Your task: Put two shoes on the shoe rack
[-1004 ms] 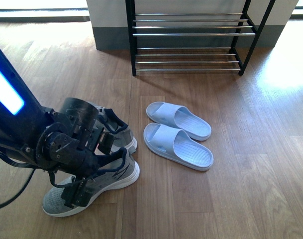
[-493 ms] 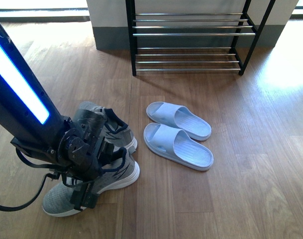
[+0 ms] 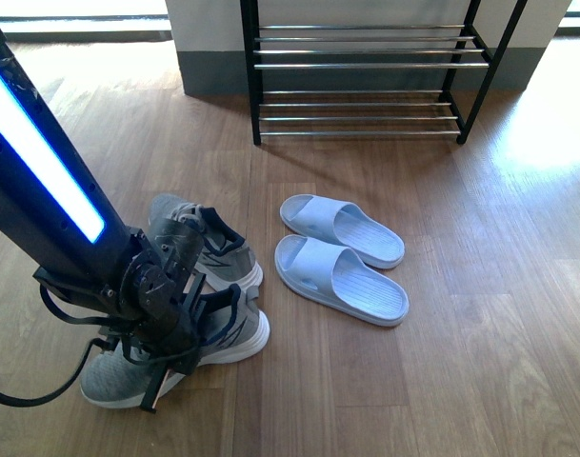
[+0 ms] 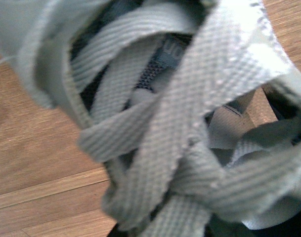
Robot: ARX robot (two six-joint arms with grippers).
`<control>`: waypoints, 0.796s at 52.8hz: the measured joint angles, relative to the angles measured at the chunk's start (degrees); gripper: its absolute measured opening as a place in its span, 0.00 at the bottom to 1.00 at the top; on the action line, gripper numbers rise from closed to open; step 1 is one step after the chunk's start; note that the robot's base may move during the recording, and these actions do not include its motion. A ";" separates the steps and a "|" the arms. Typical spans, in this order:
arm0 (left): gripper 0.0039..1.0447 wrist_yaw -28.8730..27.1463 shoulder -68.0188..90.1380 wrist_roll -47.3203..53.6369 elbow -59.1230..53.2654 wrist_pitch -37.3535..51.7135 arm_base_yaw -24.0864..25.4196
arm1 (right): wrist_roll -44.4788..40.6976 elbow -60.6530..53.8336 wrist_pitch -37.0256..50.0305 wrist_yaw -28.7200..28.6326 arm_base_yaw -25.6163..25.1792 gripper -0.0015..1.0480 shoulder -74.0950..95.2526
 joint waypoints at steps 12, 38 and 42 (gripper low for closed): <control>0.01 -2.89 -1.73 2.99 -1.55 -3.63 0.39 | 0.00 0.00 0.00 0.00 0.00 0.91 0.00; 0.01 -23.30 -39.69 28.50 -28.37 -3.87 3.78 | 0.00 0.00 0.00 0.00 0.00 0.91 0.00; 0.01 -27.19 -46.80 33.05 -32.74 -3.43 4.31 | -0.02 0.00 0.00 0.00 0.00 0.91 0.00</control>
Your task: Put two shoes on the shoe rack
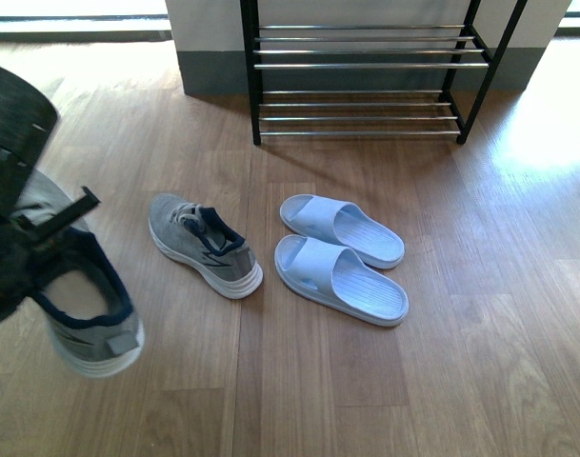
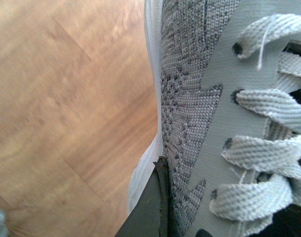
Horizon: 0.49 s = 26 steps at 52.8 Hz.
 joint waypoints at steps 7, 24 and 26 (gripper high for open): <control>0.01 -6.29 -14.97 9.11 -8.94 0.68 2.08 | 0.02 0.00 0.00 0.00 0.00 0.91 0.00; 0.01 -17.92 -53.20 29.35 -26.73 -1.18 4.72 | 0.02 0.00 0.00 0.00 0.00 0.91 0.00; 0.01 -19.39 -58.69 30.69 -28.61 -4.42 4.68 | 0.02 0.00 0.00 0.00 0.00 0.91 0.00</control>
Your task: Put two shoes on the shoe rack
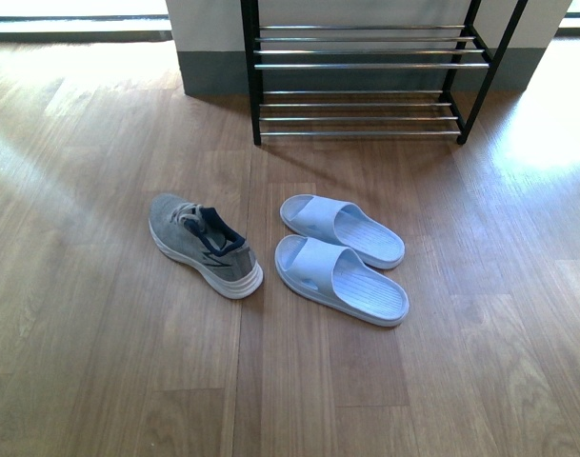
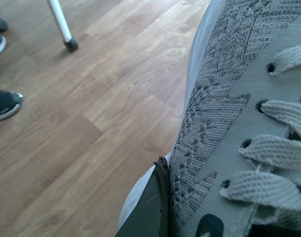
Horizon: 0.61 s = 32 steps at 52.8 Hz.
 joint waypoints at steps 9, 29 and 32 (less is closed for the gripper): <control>0.01 -1.14 -4.22 2.08 -1.11 -0.96 0.02 | 0.00 0.00 0.00 0.00 0.00 0.91 0.00; 0.01 -0.66 -4.33 2.51 -1.14 -0.98 -0.09 | 0.00 0.00 0.00 0.07 0.00 0.91 -0.02; 0.01 -0.52 -4.31 2.58 -1.16 -0.98 -0.09 | 0.00 0.00 0.00 0.02 0.00 0.91 -0.02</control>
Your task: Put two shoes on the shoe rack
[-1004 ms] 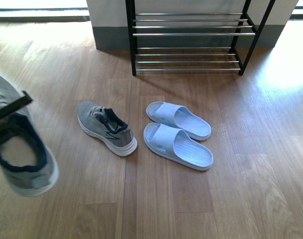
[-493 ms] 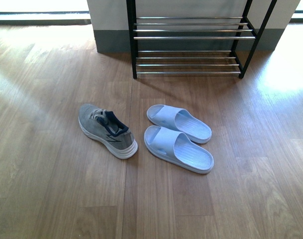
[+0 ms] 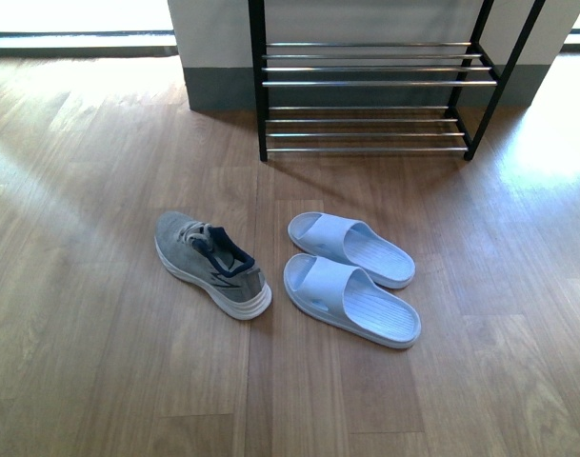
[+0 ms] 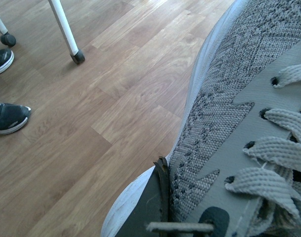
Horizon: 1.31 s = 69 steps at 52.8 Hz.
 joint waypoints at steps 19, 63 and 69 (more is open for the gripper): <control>0.01 -0.11 -0.04 0.07 0.00 0.00 -0.02 | 0.00 0.00 0.00 0.00 0.00 0.91 0.02; 0.01 -0.09 -0.07 0.15 0.00 0.00 0.02 | -2.08 6.34 16.87 -8.24 7.93 0.91 36.50; 0.01 -0.11 -0.07 0.24 0.00 0.00 0.02 | -4.74 13.27 25.90 -9.14 11.89 0.91 55.71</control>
